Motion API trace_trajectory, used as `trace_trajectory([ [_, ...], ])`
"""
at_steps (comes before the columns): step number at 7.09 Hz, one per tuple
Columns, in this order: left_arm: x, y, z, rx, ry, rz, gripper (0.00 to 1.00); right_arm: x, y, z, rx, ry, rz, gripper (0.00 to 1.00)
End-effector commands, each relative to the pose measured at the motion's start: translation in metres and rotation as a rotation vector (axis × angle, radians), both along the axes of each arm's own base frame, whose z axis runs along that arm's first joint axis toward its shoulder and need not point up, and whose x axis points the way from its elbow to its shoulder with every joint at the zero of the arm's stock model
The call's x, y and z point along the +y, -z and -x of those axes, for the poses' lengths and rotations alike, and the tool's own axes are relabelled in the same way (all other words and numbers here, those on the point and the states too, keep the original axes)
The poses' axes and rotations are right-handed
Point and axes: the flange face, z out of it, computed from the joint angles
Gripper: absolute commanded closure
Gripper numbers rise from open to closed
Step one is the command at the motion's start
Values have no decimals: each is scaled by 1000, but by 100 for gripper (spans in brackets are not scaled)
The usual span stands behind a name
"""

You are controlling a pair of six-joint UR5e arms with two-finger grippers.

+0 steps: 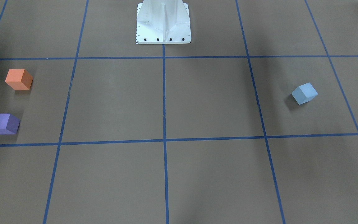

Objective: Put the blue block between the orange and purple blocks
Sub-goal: 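Move the left gripper down toward the light blue cube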

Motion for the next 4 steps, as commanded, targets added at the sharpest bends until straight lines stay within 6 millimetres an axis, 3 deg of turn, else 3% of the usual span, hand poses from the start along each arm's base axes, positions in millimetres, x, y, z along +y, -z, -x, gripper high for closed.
trace_trajectory([
  [1, 3, -2, 0, 3, -8, -12, 0, 16, -17, -10, -10, 12, 49, 0],
  [4, 3, 8, -1, 12, -1, -19, 0, 19, -15, -9, -10, 8, 49, 0],
])
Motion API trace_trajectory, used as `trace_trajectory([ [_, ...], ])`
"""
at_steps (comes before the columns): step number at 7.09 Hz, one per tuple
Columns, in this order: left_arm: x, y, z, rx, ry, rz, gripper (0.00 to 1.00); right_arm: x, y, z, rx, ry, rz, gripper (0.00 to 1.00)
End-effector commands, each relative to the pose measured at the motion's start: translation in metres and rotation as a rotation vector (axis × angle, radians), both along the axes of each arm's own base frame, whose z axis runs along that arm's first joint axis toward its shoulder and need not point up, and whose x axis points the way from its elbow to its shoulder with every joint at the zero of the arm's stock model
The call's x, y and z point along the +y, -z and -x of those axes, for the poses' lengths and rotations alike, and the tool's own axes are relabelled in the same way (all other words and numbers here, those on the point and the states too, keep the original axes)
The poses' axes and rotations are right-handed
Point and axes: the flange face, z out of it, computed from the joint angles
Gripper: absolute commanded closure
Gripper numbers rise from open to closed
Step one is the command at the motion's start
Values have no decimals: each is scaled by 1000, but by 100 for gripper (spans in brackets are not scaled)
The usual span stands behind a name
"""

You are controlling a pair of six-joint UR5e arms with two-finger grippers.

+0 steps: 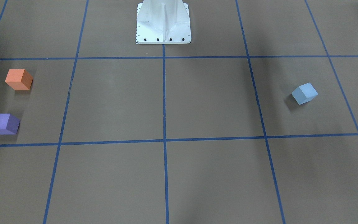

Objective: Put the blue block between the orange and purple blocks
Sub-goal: 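Move the left gripper down toward the light blue cube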

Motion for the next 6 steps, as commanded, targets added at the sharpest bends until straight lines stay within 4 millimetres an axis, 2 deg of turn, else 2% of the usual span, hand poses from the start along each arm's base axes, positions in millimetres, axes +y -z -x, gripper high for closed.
trace_trajectory([
  [1, 1, 4, -1, 5, 0, -9, 0, 3, -1, 1, -10, -2, 0, 0],
  [4, 10, 9, -6, 35, -6, -38, 0, 14, -13, 3, -45, -8, 34, 0],
  [5, 5, 13, -29, 53, -5, 5, 0, 16, -14, 3, -45, -8, 37, 0],
  [6, -5, 23, -61, 64, 1, 24, 0, 16, -16, 3, -45, -6, 40, 0],
])
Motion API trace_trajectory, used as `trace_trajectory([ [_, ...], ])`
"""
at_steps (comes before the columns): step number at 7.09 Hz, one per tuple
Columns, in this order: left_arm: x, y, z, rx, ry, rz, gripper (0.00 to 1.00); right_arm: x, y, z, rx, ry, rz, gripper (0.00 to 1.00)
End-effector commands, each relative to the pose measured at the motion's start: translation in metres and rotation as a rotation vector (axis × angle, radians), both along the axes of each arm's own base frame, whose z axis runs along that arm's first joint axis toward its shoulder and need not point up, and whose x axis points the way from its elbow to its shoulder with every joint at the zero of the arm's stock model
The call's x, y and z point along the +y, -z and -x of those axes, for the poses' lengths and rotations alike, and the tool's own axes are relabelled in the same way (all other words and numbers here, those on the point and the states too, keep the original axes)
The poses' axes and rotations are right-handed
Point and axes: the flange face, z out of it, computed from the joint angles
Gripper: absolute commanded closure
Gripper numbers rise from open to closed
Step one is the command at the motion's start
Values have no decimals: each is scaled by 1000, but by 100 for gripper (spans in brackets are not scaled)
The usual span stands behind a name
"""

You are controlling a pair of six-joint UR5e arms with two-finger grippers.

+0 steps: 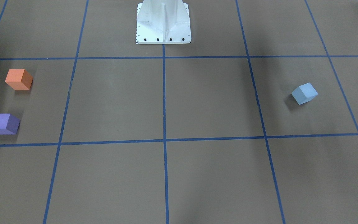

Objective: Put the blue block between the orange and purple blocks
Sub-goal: 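Move the left gripper down toward the light blue cube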

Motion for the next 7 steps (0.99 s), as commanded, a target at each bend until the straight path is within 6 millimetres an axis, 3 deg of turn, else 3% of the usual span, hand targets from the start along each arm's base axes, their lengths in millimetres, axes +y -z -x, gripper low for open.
trace_trajectory([
  [1, -11, 20, -73, 51, 56, 102, 0, 2, -4, 1, -1, 1, 8, 0],
  [5, -16, 76, -220, 130, 207, 388, 0, 1, -3, 0, 6, 1, 6, 0],
  [6, -6, 75, -250, 101, 192, 414, 0, 2, -3, 0, 4, 0, 6, 0],
  [7, -3, 69, -261, 59, 195, 385, 0, 1, -3, 0, 5, 2, 5, 0],
])
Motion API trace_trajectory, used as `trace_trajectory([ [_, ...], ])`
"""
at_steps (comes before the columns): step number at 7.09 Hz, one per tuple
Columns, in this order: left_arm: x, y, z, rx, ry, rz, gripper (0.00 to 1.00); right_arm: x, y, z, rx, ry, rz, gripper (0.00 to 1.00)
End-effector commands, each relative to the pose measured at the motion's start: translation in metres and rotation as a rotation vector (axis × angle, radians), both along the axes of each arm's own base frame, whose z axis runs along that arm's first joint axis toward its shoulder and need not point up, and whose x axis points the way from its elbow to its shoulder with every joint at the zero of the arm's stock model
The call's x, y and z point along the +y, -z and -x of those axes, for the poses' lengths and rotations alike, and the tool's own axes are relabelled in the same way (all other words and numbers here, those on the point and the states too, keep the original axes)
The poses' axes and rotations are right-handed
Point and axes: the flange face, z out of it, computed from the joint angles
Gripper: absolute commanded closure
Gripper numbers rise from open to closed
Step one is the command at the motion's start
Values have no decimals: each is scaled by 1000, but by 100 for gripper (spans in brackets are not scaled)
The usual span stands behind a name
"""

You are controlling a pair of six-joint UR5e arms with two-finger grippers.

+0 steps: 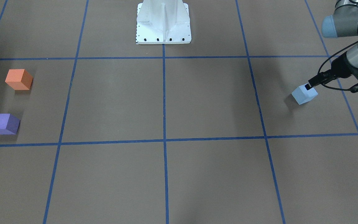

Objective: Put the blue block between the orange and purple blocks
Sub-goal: 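Close the left gripper on the light blue cube and lift it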

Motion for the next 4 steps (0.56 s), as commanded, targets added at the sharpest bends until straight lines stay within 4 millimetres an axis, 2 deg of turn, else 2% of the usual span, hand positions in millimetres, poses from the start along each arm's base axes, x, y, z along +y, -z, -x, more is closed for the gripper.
trace_trajectory([
  [1, 8, -10, -25, -56, -8, 3, 0, 1, -2, 0, 4, 1, 2, 0],
  [3, 11, -33, -21, -82, -63, -38, 0, 1, -2, 0, 4, 1, 2, 0],
  [4, 10, -37, -24, -87, -66, -31, 0, 1, -2, 0, 1, 1, 4, 0],
])
